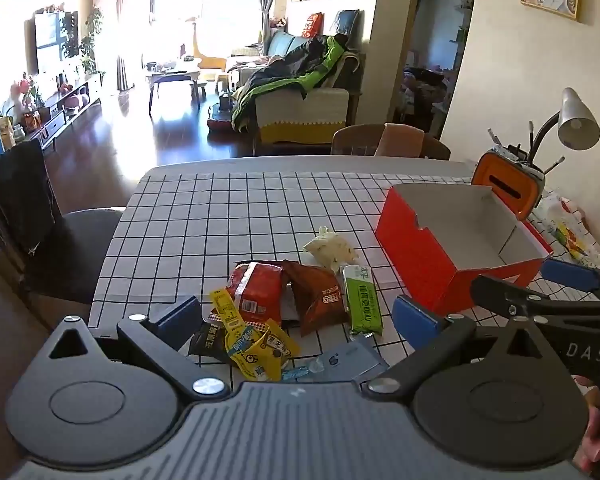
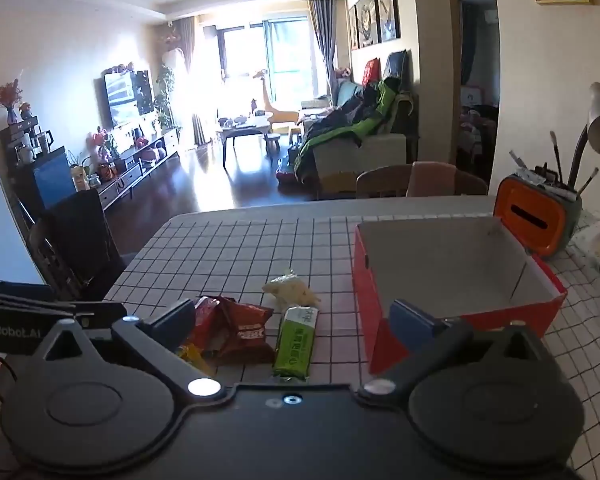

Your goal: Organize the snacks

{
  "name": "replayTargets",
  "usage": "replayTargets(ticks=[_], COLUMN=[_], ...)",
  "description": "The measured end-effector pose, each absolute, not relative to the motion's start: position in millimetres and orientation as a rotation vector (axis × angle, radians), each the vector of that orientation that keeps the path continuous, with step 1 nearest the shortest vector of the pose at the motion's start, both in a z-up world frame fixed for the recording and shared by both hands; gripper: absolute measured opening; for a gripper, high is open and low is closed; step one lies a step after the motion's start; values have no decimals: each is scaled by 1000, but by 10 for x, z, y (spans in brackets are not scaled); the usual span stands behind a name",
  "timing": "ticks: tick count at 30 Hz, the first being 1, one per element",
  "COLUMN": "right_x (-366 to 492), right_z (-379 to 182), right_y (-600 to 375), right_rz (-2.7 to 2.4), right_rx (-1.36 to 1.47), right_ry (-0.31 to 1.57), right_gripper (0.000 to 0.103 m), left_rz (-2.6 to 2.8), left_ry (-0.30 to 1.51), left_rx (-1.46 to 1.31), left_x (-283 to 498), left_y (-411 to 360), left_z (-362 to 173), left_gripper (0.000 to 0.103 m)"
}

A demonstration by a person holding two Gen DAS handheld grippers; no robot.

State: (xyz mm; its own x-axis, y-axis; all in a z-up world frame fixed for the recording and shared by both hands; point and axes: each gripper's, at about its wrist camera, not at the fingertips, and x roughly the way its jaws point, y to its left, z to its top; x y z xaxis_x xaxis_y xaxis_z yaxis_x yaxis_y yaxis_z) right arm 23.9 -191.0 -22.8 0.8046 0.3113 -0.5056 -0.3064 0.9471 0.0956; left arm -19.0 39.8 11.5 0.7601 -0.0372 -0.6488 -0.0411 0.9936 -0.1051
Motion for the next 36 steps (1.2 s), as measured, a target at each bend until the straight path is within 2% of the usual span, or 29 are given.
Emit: replayTargets(ticks=[36], right_x=[156], right_z=[-184], right_y=[-1732], right_rz=[285], right_rx=[8], right_ry=[586], right_gripper=[103], left_rz=[-35], left_ry=[699], left_rx=[-111], left_x=[-307], left_y=[548], left_z=[158], left_gripper=[103])
